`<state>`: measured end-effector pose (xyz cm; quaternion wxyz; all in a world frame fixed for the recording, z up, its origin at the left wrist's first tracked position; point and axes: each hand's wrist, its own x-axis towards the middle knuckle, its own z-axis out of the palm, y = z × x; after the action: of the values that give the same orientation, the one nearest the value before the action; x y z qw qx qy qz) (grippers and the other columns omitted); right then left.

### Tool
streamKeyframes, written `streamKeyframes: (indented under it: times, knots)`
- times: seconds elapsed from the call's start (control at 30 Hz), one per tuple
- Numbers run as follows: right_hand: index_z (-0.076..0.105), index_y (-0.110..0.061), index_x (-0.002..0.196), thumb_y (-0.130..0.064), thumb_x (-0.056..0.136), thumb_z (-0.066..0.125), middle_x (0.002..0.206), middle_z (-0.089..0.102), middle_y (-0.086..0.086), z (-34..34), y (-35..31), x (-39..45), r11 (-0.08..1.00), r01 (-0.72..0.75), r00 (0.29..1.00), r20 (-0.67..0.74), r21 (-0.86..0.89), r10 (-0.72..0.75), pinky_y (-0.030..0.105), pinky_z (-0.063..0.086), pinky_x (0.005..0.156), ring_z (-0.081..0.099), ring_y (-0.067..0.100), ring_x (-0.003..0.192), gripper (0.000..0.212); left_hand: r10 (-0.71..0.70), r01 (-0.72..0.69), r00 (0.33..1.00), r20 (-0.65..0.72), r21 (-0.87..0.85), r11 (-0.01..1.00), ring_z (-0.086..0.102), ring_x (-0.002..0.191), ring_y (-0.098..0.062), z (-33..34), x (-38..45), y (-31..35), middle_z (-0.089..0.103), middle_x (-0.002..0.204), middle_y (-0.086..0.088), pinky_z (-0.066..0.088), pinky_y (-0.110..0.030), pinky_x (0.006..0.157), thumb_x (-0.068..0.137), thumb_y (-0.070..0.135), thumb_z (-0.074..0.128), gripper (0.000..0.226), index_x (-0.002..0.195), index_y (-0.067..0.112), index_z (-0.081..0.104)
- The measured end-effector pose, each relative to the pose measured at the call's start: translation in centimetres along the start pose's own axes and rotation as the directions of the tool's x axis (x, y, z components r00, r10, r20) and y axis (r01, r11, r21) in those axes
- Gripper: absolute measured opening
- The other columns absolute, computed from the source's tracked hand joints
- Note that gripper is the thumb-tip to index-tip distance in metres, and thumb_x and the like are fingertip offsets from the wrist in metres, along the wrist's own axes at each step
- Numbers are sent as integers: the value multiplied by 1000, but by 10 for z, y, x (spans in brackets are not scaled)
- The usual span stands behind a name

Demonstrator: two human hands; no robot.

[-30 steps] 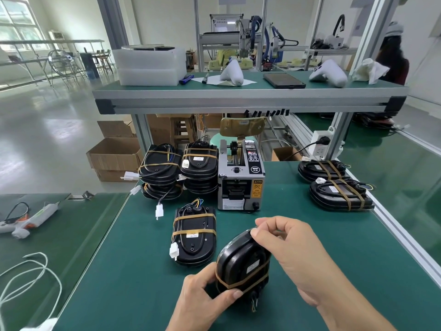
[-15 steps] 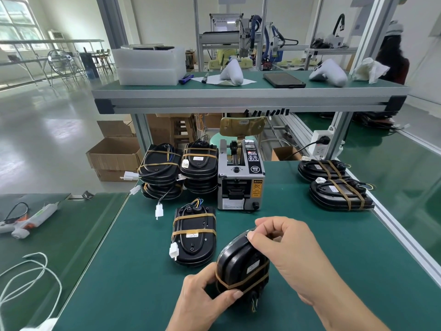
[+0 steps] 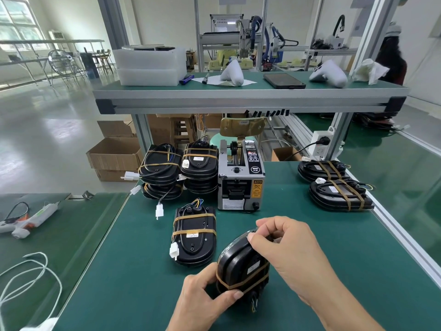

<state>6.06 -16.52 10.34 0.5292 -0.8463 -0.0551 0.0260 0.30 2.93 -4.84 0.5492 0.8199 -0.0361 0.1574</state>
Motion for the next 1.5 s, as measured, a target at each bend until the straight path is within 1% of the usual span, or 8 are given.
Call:
streamKeyframes:
  times: [0.2, 0.4, 0.63, 0.77, 0.93, 1.1, 1.33, 1.5]
  knots:
    - [68, -40, 83, -49, 69, 80, 97, 72, -21, -3, 1, 2, 999, -33, 999, 19, 18, 32, 26, 51, 75, 67, 1, 86, 19, 10, -10, 1000, -13, 4, 1000, 74, 87, -31, 1, 1, -2, 81, 92, 5, 61, -47, 82, 80, 60, 88, 45, 113, 33, 75]
    - [71, -28, 94, -17, 85, 79, 89, 73, -10, 1, 4, 5, 948, -170, 980, 151, 270, 133, 8, 46, 62, 64, -2, 74, 16, 35, -35, 999, -12, 17, 999, 60, 73, -9, 2, 0, -2, 78, 83, 5, 59, -43, 77, 78, 64, 87, 45, 110, 35, 74]
    - [68, -34, 102, -28, 86, 78, 108, 66, -9, 7, 2, -1, 982, -101, 991, 104, 162, 85, 29, 51, 88, 63, 10, 102, 20, 51, -51, 999, -5, 21, 998, 61, 73, -5, 1, 1, -1, 76, 81, 11, 56, -36, 74, 80, 64, 86, 41, 109, 38, 74]
    - [70, -38, 98, -26, 92, 71, 108, 63, -14, 12, 5, -1, 978, -85, 994, 78, 190, 71, 29, 49, 88, 62, 8, 103, 13, 45, -45, 999, -2, 14, 999, 70, 76, -17, 0, 2, 0, 79, 85, 9, 58, -37, 77, 79, 62, 87, 43, 112, 37, 75]
    - [74, -33, 89, -9, 97, 55, 93, 75, -10, 12, 12, 5, 956, -156, 986, -23, 250, 167, 32, 51, 80, 68, 17, 95, 32, 50, -50, 999, 11, 7, 999, 66, 74, -6, -1, 1, 7, 77, 81, 10, 56, -30, 75, 78, 64, 87, 43, 112, 39, 75]
    - [77, -21, 95, -10, 101, 58, 93, 79, -8, -2, 17, 11, 903, -219, 976, 84, 370, 202, 26, 51, 79, 71, 6, 90, 23, 59, -59, 998, -1, 14, 998, 71, 78, -7, -1, 2, 7, 79, 83, 9, 57, -28, 79, 76, 68, 85, 43, 113, 49, 74]
    - [82, -25, 94, -53, 98, 58, 104, 80, -2, -16, 24, 37, 804, -369, 919, 313, 467, 240, 38, 46, 89, 74, 12, 98, 37, 30, -30, 1000, 2, -6, 1000, 71, 81, -5, -2, 1, 8, 82, 90, 8, 59, -35, 83, 78, 62, 88, 43, 116, 47, 74]
    - [76, -13, 111, -35, 99, 65, 96, 81, 3, -2, 39, 100, 830, -409, 904, 294, 380, 310, 30, 47, 71, 75, 14, 76, 26, 44, -44, 999, 5, 4, 999, 74, 87, -4, -1, 1, 13, 82, 91, 9, 60, -30, 86, 78, 58, 88, 43, 118, 51, 73]
